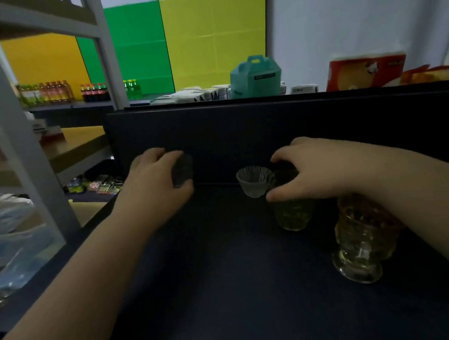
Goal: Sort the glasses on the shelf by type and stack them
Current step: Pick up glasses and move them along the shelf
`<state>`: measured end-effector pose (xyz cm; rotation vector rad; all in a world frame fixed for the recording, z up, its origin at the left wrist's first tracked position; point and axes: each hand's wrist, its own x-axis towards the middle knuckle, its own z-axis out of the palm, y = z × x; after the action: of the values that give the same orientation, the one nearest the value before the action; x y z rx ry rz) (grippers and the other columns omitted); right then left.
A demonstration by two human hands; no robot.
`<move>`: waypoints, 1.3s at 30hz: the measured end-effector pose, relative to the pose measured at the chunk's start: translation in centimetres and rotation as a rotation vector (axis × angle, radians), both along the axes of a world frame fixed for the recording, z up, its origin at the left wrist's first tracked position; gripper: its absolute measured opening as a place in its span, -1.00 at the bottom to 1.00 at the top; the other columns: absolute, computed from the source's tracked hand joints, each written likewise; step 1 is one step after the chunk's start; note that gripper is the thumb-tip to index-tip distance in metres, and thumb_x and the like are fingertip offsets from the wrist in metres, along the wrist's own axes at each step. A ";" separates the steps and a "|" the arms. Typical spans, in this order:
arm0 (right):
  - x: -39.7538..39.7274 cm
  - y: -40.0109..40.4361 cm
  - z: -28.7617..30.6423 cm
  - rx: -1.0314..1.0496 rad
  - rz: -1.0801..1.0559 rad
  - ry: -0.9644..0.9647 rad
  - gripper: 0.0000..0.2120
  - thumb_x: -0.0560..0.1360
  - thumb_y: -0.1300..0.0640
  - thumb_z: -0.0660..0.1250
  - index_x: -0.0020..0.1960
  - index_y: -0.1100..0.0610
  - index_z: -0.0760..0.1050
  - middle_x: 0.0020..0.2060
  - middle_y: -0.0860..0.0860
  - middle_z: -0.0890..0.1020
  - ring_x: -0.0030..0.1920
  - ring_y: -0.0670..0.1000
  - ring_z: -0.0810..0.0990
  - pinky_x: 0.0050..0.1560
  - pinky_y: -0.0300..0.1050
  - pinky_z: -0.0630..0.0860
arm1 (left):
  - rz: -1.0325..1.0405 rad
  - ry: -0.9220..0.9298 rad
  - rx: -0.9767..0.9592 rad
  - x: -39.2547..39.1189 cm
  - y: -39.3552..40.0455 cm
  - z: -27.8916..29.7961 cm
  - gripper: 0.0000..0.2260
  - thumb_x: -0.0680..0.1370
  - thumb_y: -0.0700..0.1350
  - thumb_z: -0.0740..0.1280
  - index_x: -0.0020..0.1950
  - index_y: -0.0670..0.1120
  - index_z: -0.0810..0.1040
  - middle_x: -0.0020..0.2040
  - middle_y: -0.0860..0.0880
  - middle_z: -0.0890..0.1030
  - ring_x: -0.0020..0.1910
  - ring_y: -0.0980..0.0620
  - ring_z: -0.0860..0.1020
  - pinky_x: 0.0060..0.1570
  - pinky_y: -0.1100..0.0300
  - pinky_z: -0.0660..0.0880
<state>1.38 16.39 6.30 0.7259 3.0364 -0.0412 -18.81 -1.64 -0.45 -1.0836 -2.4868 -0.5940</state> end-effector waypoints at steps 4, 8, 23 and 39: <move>-0.8 -0.1 -0.1 -0.023 -0.018 -0.109 -0.14 0.38 -0.38 0.38 0.55 -0.08 0.19 0.44 -0.01 0.35 0.33 0.04 0.43 0.23 -0.08 0.47 | 0.024 -0.159 -0.104 -3.4 1.9 0.2 -0.29 0.45 0.20 0.38 0.53 0.15 0.16 0.54 -0.07 0.13 0.47 -0.18 0.16 0.38 -0.13 0.26; -0.7 0.3 -0.1 -0.088 -0.051 -0.168 -0.12 0.39 -0.30 0.45 0.58 -0.10 0.14 0.47 -0.03 0.36 0.38 0.03 0.42 0.31 -0.05 0.45 | 0.034 -0.184 -0.157 -4.8 3.2 0.0 -0.26 0.45 0.25 0.37 0.55 0.14 0.13 0.55 -0.11 0.14 0.46 -0.23 0.20 0.37 -0.14 0.27; 0.7 0.0 0.5 -0.174 -0.041 0.158 -0.20 0.34 -0.30 0.48 0.48 -0.06 0.33 0.09 -0.16 0.52 0.02 -0.10 0.51 0.05 -0.13 0.54 | -0.061 -0.149 -0.068 0.2 1.0 0.8 -0.32 0.38 0.28 0.36 0.46 0.12 0.33 0.33 -0.07 0.34 0.25 -0.13 0.39 0.19 -0.08 0.45; 18.9 1.9 2.0 -0.115 -0.017 0.718 -0.21 0.33 -0.46 0.35 0.45 -0.12 0.37 0.15 -0.13 0.50 0.00 -0.13 0.50 -0.14 -0.19 0.41 | -0.266 0.000 0.193 22.1 -0.8 4.8 -0.35 0.35 0.33 0.37 0.42 0.19 0.39 0.14 0.18 0.36 0.10 0.12 0.43 0.04 0.09 0.48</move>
<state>20.27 18.24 8.29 0.8821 3.6402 -0.5948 3.34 -2.48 4.34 -1.3438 -2.2450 -0.8889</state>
